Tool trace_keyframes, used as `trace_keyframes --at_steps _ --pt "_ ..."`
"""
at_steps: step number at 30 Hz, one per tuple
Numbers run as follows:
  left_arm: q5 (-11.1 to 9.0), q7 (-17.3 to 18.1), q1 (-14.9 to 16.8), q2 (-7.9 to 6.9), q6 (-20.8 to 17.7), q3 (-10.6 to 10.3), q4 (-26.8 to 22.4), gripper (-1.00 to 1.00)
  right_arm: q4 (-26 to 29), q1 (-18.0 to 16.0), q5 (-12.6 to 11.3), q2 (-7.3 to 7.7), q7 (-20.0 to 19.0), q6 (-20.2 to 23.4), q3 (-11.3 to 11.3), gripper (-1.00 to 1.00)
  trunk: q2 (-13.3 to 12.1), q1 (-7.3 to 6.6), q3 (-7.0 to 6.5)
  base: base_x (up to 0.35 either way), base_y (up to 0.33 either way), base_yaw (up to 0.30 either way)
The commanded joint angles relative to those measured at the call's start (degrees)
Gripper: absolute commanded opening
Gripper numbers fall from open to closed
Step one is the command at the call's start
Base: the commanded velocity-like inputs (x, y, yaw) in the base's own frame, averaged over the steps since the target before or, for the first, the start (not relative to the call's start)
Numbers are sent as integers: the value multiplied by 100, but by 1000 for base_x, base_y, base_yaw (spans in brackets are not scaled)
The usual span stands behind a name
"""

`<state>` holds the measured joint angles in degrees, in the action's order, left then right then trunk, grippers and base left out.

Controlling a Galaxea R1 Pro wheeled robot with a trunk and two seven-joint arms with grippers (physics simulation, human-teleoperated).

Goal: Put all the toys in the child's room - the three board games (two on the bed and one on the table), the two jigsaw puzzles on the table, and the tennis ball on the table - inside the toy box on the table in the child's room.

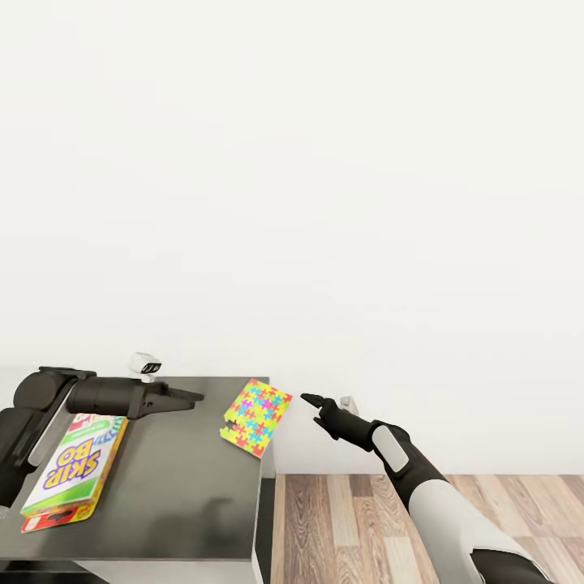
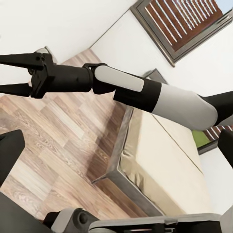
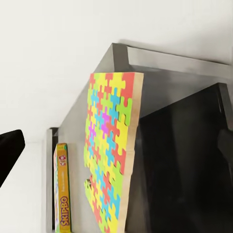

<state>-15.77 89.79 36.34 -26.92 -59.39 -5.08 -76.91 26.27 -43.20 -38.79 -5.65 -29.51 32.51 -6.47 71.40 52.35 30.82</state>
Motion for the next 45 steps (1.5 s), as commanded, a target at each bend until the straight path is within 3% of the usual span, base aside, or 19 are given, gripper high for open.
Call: trace_keyframes --at_steps 1,11,45 --pt "-5 21 5 -6 -61 -11 1 100 1 -4 -15 -6 -2 45 -39 100 45 23 24 0 0 0" --pt "-5 21 5 -6 -61 -10 1 100 1 -4 -15 -12 -2 54 -44 100 446 242 204 0 0 0" --pt "12 21 5 -4 -61 60 62 100 1 -4 -16 -14 -1 54 -39 100 446 242 204 0 44 0"
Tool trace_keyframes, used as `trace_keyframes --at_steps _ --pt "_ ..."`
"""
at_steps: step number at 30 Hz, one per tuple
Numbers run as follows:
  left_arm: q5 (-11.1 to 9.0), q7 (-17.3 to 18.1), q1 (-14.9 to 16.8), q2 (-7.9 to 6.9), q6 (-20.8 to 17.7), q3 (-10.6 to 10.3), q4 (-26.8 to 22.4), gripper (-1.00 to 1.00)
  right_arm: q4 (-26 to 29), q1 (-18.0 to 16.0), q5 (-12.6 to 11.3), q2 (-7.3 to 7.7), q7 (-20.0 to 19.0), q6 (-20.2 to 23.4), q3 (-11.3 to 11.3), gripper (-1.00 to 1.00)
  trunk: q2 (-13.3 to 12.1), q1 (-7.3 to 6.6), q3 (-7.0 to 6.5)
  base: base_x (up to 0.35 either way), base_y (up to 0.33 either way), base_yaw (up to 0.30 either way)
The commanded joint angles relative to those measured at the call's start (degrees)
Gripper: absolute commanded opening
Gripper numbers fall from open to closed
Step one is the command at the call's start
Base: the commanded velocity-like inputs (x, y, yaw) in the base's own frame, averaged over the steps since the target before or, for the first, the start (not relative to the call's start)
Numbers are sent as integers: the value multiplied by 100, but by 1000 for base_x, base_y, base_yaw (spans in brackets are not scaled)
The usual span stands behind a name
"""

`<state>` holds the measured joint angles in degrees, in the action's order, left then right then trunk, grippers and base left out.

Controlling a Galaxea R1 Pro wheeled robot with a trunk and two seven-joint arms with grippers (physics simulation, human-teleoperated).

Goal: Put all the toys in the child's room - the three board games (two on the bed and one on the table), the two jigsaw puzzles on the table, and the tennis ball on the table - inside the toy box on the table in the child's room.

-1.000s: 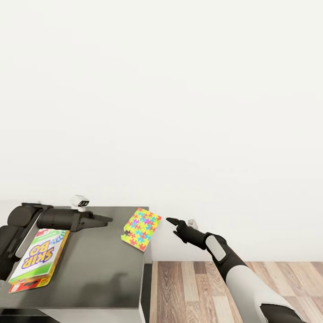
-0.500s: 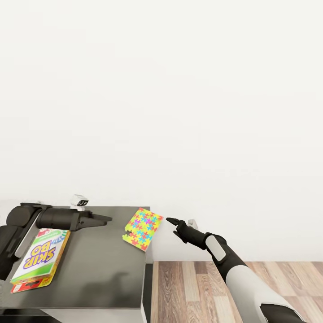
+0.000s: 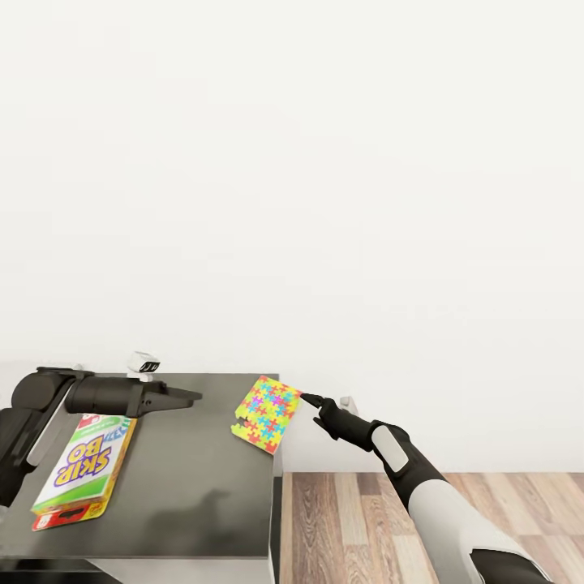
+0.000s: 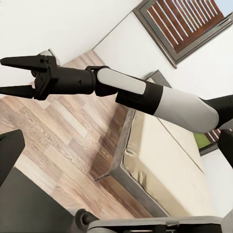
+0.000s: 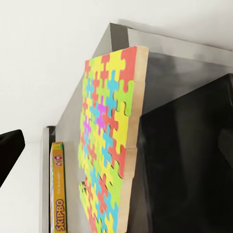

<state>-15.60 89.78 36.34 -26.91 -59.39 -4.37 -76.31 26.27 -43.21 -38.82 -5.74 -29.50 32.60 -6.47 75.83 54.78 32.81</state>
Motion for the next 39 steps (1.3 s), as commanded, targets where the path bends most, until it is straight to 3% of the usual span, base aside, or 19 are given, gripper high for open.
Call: trace_keyframes --at_steps 1,9,34,39 --pt "-5 22 5 -4 -60 -11 2 100 1 -4 -13 -6 -2 45 -39 100 3 0 6 0 132 0" --pt "-4 22 5 -2 -55 -11 8 100 1 -4 -12 -6 -1 45 -39 100 3 0 6 0 152 0" --pt "4 22 3 2 -55 -11 27 100 1 -4 -11 -6 -1 45 -39 100 3 0 6 0 22 0" --pt "4 22 3 2 -55 -11 28 100 1 -4 -11 -6 0 45 -39 100 204 110 95 0 0 0"
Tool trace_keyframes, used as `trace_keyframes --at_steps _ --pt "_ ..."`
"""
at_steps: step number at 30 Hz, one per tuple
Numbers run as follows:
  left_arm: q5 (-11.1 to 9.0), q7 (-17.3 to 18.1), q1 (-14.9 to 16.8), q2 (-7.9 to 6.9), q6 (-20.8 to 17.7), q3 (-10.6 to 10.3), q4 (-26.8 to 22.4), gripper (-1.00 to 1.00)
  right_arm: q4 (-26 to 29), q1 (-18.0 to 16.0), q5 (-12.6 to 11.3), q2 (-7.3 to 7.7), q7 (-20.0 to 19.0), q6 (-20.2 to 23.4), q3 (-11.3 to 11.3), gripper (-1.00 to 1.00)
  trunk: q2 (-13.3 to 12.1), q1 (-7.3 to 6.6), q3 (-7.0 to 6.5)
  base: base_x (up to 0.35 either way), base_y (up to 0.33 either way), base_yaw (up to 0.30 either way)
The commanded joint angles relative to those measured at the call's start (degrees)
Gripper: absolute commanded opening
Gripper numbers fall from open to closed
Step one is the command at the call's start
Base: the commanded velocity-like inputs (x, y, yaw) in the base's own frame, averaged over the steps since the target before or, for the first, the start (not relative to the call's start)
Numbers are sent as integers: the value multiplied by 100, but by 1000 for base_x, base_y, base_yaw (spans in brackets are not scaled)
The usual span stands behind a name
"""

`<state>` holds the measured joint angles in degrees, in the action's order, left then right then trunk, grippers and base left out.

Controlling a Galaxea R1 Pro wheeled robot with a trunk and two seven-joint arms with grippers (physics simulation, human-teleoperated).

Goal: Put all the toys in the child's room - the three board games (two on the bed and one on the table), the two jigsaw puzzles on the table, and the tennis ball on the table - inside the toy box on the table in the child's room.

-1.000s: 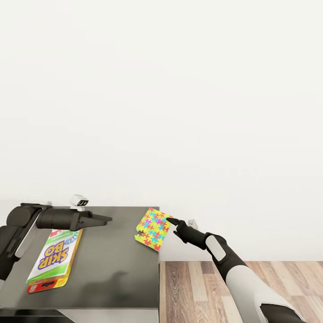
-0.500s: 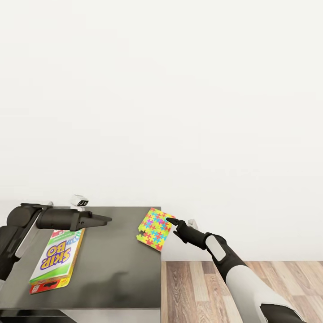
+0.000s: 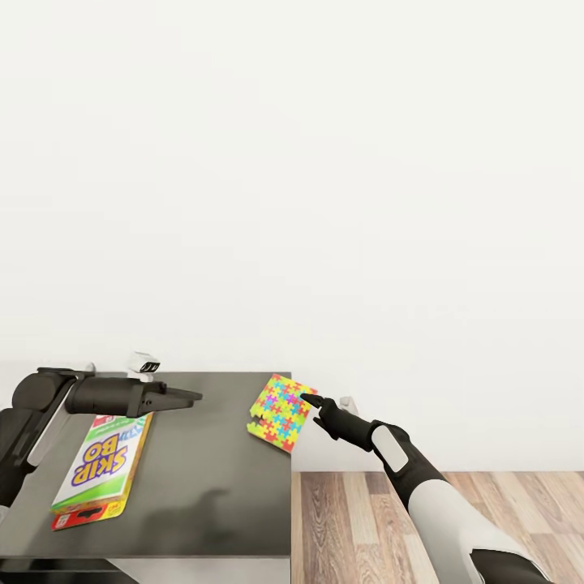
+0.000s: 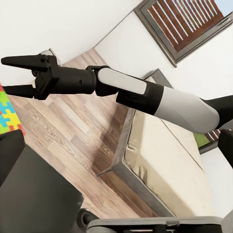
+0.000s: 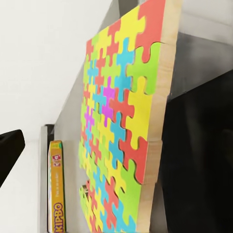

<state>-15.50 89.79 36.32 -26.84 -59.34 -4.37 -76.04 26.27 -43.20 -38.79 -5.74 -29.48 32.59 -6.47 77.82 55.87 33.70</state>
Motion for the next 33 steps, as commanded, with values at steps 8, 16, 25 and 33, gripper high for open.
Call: trace_keyframes --at_steps 8,16,25,33 --pt "-5 21 5 -5 -61 -11 1 100 1 -4 -15 -6 -4 45 -39 100 286 154 132 0 0 0" --pt "-5 21 4 -6 -61 -11 1 100 1 -4 -15 -6 -5 45 -39 100 286 154 132 0 0 0" --pt "-5 21 5 -5 -61 -11 9 100 1 -4 -15 -6 -5 45 -39 100 286 154 132 0 61 0" --pt "-5 21 3 2 -61 -11 10 100 1 -4 -15 -6 -5 45 -39 100 286 154 132 0 35 0"
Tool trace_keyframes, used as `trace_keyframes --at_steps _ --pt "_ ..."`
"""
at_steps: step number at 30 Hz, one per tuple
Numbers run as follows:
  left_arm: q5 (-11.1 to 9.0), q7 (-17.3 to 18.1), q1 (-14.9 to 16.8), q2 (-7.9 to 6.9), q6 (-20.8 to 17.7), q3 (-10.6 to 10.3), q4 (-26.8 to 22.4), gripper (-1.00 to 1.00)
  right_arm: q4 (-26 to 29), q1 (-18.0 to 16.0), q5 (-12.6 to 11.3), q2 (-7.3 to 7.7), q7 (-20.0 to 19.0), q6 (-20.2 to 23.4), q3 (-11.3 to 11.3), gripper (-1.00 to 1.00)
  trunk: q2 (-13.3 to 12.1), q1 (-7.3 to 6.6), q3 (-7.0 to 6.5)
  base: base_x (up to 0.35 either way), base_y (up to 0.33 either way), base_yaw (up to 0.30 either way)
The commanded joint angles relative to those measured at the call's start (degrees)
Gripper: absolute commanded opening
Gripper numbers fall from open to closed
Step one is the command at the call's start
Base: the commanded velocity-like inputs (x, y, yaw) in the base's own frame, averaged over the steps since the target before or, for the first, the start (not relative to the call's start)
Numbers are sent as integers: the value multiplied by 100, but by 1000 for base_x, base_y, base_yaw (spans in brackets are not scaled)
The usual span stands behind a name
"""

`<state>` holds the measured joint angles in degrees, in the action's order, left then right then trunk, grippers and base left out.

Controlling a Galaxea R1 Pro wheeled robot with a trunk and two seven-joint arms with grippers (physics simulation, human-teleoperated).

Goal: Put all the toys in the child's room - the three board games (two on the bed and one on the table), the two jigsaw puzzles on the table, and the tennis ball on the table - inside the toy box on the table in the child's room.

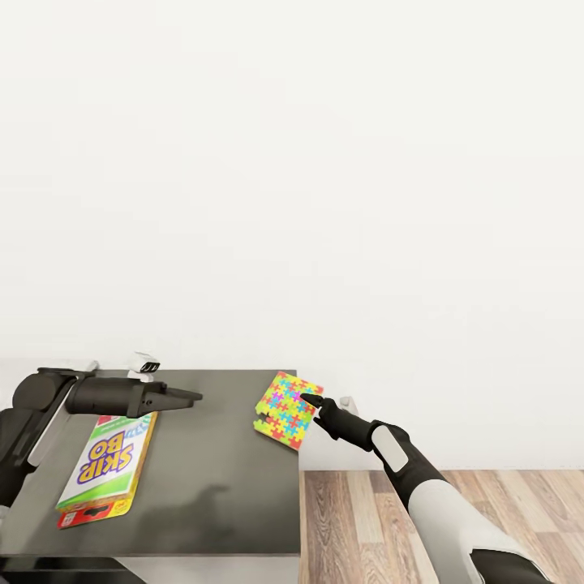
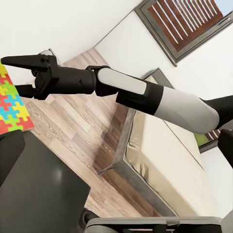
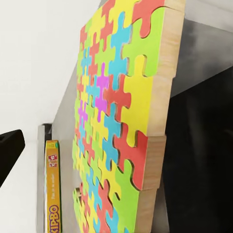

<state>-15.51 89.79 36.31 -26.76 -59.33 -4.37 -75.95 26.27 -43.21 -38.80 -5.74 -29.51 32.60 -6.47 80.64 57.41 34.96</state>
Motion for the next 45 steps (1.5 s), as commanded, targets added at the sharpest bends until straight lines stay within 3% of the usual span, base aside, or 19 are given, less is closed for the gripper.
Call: trace_keyframes --at_steps 1,23,24,36,45 --pt "-5 21 5 -6 -61 -11 1 100 1 -4 -13 -6 -2 45 -39 100 3 0 5 0 7 0" --pt "0 21 5 1 -61 -11 8 100 1 -4 -13 -6 -2 37 -39 100 3 0 5 0 11 0" --pt "0 21 6 2 -61 -13 9 100 1 -4 -13 -6 -2 37 -39 -100 3 0 5 0 5 0" --pt "-3 21 4 14 -61 -12 18 100 1 -4 -13 -3 -2 36 -39 -100 3 0 5 0 1 0" --pt "-12 21 6 13 -61 -11 18 100 1 -4 -13 -3 -2 36 -39 -100 -358 -198 -156 0 0 0"
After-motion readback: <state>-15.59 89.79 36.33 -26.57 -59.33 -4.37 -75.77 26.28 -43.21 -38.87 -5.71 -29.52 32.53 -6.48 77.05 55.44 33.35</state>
